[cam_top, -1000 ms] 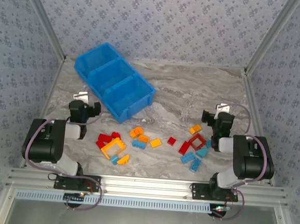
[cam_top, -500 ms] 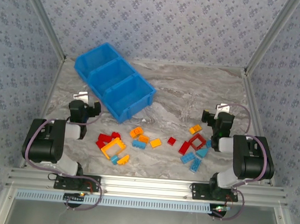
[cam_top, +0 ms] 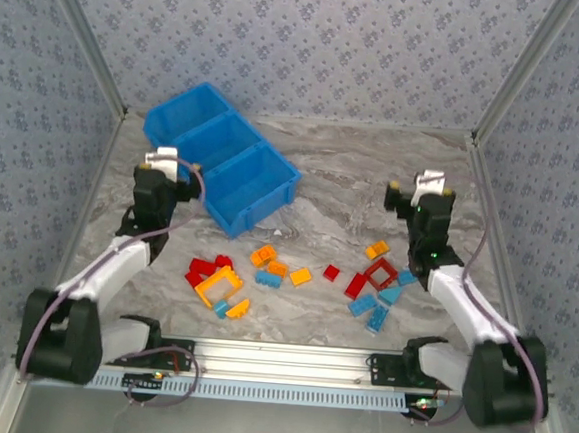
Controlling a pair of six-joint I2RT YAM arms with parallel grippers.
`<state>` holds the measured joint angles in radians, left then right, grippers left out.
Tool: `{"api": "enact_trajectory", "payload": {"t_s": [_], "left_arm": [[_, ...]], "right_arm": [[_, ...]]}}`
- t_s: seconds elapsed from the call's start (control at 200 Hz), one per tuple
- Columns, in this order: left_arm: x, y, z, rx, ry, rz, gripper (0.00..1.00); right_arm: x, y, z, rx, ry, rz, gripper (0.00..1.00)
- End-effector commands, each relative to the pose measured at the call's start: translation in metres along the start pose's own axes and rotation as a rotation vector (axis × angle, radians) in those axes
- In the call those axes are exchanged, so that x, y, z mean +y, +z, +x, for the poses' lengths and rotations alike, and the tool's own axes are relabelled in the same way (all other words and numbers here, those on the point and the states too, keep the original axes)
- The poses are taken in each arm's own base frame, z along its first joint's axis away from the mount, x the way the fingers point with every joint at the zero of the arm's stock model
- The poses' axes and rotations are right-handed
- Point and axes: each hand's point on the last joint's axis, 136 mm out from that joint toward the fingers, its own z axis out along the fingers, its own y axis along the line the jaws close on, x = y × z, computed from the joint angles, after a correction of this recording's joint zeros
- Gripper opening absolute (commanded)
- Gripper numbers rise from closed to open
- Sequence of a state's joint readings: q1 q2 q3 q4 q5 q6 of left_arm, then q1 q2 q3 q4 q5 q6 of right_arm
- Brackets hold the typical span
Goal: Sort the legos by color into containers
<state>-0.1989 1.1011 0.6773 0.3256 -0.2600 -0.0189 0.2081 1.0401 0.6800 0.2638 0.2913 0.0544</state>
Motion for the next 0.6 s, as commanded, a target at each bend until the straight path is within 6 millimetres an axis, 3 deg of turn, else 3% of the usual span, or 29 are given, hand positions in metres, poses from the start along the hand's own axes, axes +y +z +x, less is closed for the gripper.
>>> {"api": "enact_trajectory", "payload": {"t_s": [0.0,0.01,0.065,0.125,0.195,0.36,0.44,0.6], "left_arm": [[0.019,-0.035,-0.054,0.073,-0.222,-0.116,0.98],[0.021,-0.039,-0.054,0.107,-0.262,-0.127,0.98],[0.023,-0.049,-0.057,0.203,-0.407,-0.127,0.98],[-0.010,-0.049,-0.065,0.264,-0.442,0.112,0.97],[-0.025,-0.057,-0.060,0.364,-0.441,0.155,0.94],[-0.047,-0.094,-0.012,0.595,-0.385,0.210,0.94],[-0.046,-0.111,0.009,0.659,-0.393,0.210,0.94],[-0.051,-0.133,0.030,0.705,-0.430,0.263,0.94]], "right_arm": [[-0.009,-0.042,-0.043,0.123,0.339,0.052,1.00],[-0.010,-0.044,-0.045,0.133,0.392,0.065,1.00],[-0.019,-0.057,-0.005,0.330,0.607,0.181,1.00],[0.015,-0.049,-0.004,0.407,0.608,-0.006,0.92],[0.042,-0.060,0.006,0.508,0.572,-0.010,0.87],[0.159,-0.083,0.014,0.607,0.472,-0.194,0.84],[0.211,-0.086,0.034,0.692,0.426,-0.227,0.83],[0.290,-0.080,0.079,0.854,0.432,-0.265,0.75]]}}
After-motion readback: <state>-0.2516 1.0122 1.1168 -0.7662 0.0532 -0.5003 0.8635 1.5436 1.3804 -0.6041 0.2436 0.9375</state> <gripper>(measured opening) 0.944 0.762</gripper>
